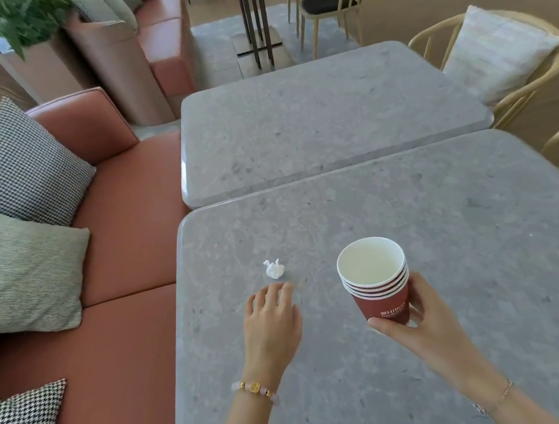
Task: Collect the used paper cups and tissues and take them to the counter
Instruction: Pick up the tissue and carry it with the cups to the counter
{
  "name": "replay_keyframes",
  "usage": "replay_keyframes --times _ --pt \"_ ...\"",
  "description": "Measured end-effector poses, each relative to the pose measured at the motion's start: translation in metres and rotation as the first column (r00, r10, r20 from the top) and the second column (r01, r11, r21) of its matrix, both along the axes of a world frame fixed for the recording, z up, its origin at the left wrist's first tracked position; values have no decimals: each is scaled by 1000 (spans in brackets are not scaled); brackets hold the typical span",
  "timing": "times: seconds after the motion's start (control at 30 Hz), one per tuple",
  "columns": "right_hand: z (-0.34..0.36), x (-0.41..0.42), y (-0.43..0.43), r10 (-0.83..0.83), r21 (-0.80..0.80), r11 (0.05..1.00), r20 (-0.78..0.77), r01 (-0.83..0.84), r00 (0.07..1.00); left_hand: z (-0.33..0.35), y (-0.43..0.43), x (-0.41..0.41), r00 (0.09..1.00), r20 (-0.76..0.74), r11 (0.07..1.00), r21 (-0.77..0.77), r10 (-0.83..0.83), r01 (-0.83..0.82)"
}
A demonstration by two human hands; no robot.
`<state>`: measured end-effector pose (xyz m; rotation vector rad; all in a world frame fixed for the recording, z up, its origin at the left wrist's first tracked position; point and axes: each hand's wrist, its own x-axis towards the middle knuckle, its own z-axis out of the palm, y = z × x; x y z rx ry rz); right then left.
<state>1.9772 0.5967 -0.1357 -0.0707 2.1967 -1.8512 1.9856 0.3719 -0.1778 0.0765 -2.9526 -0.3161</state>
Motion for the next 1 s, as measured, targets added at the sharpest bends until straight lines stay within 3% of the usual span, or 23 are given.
replay_keyframes --times 0.43,0.8,1.0 --pt "-25 -18 4 -80 27 997 99 78 992 -32 -29 -66 976 218 999 -45 5 5" --pt "-27 -22 2 -69 69 996 55 65 996 -39 -33 -69 988 154 995 95 27 -42" --pt "-22 -17 7 -86 62 995 32 84 996 -26 -23 -55 999 47 973 229 2 -13"
